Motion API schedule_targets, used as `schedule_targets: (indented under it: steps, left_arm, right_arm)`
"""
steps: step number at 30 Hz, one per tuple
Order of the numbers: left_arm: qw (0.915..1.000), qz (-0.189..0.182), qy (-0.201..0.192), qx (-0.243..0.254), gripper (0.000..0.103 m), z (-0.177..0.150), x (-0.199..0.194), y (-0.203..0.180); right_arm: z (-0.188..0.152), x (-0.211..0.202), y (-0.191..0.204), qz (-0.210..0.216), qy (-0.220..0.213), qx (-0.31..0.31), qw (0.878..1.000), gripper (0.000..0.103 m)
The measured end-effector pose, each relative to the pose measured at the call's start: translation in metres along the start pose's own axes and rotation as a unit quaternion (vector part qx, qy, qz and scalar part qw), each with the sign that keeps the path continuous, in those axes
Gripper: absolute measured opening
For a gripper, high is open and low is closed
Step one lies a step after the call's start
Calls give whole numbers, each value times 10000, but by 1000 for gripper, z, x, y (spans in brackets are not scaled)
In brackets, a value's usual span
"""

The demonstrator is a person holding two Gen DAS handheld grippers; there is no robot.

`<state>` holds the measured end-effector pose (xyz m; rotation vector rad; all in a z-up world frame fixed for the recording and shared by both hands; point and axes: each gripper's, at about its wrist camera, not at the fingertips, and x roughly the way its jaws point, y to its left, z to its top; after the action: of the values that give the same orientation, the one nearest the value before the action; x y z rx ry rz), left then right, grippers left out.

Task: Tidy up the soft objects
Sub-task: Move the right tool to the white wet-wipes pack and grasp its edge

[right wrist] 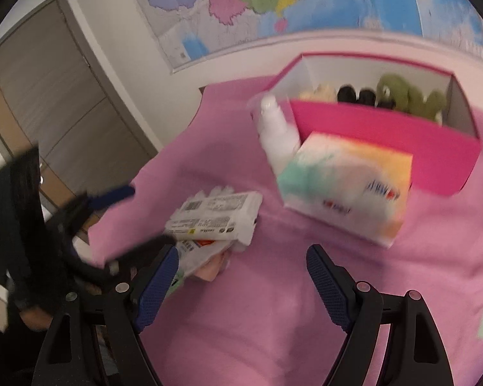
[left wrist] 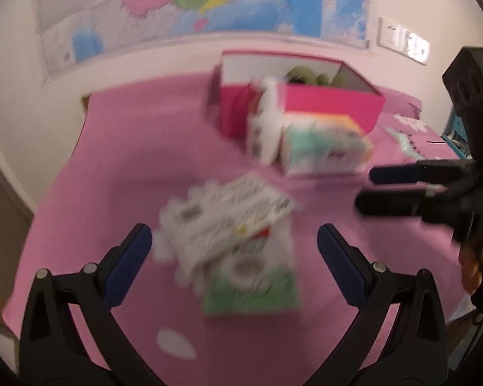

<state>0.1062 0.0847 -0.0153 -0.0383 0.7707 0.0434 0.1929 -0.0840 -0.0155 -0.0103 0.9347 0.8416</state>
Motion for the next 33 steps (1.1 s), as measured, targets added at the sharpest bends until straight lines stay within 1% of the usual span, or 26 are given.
schedule_targets:
  steps: [3, 6, 8, 11, 15, 18, 21, 25, 27, 28, 29, 31, 32, 33]
  left_arm:
    - [9999, 125, 55, -86, 103, -8, 2, 8]
    - [9997, 160, 94, -167, 103, -8, 8, 13]
    - [9998, 25, 84, -169, 103, -6, 11, 12]
    - [9994, -7, 190, -290, 103, -6, 21, 16]
    - [9979, -166, 373, -509, 103, -6, 35, 28]
    - [9964, -217, 442, -686, 103, -5, 43, 37]
    - [9921, -517, 564, -998, 103, -6, 53, 48]
    - [9908, -638, 565, -1056, 103, -7, 58, 55]
    - [9897, -722, 584, -1087, 103, -7, 61, 57]
    - [9897, -747, 575, -1075, 103, -8, 62, 58]
    - [9898, -764, 566, -1065, 103, -8, 62, 58]
    - [9897, -769, 576, -1058, 103, -7, 64, 57]
    - [9899, -768, 574, -1046, 103, -7, 64, 57]
    - [9899, -771, 574, -1040, 103, -6, 65, 57]
  right_arm:
    - [-2, 9, -4, 105, 56, 176, 9998, 83]
    - [3, 23, -6, 122, 118, 343, 9993, 83]
    - [8, 34, -6, 201, 191, 435, 9987, 83]
    - [14, 52, -6, 231, 365, 535, 9976, 83]
    - [19, 75, -5, 214, 581, 644, 9960, 83]
    - [21, 86, -5, 301, 677, 729, 9946, 83]
    - [22, 94, -6, 327, 766, 775, 9935, 83]
    - [25, 103, -7, 409, 772, 871, 9924, 83]
    - [28, 106, -8, 496, 766, 936, 9914, 80]
    - [30, 108, -7, 518, 764, 939, 9913, 74]
    - [32, 109, -8, 535, 743, 951, 9912, 61]
    - [34, 115, -8, 649, 808, 999, 9896, 46]
    - [34, 117, -8, 641, 806, 980, 9898, 35]
    - [33, 119, -8, 733, 797, 994, 9891, 34]
